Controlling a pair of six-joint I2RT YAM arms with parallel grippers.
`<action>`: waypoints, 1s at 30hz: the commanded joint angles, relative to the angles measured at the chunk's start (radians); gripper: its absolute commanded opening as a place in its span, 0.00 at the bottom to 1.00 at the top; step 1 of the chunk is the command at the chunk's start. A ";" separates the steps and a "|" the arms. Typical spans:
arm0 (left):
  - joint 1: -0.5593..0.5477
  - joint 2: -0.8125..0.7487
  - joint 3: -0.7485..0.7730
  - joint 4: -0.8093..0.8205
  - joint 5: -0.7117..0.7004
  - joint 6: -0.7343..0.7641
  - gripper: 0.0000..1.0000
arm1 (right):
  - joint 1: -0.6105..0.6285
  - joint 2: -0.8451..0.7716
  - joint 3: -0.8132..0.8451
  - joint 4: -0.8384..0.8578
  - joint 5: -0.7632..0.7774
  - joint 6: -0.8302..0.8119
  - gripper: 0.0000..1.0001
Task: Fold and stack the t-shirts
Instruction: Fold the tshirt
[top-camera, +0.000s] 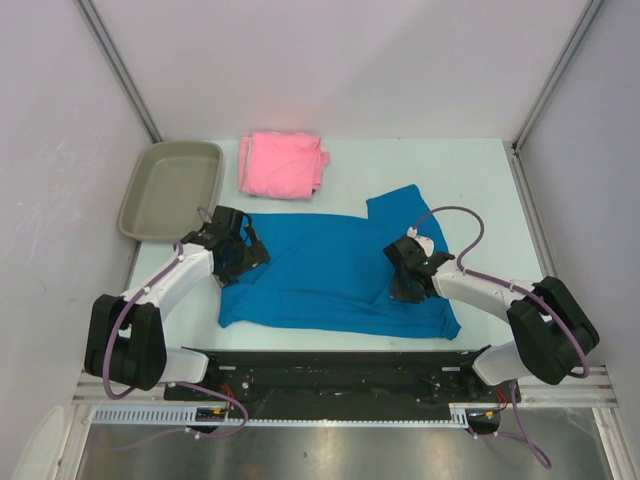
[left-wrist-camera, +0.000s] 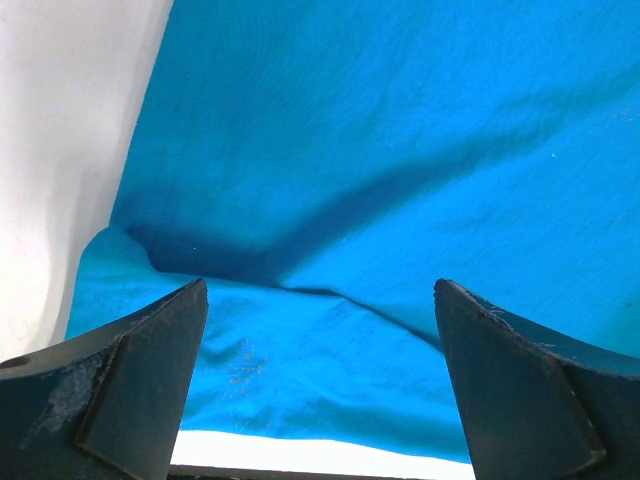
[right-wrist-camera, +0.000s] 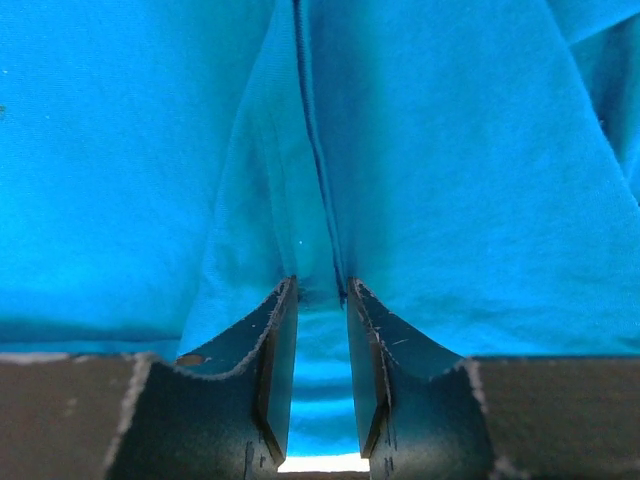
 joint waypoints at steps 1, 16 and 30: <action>-0.005 -0.011 -0.015 0.017 -0.007 0.006 1.00 | 0.008 0.023 -0.002 0.051 -0.001 0.019 0.31; -0.005 -0.010 -0.021 0.025 -0.001 0.005 1.00 | 0.013 -0.067 0.052 0.028 0.005 0.002 0.00; -0.005 -0.016 -0.015 0.017 -0.002 0.014 0.99 | 0.022 0.080 0.135 0.297 -0.145 -0.078 0.45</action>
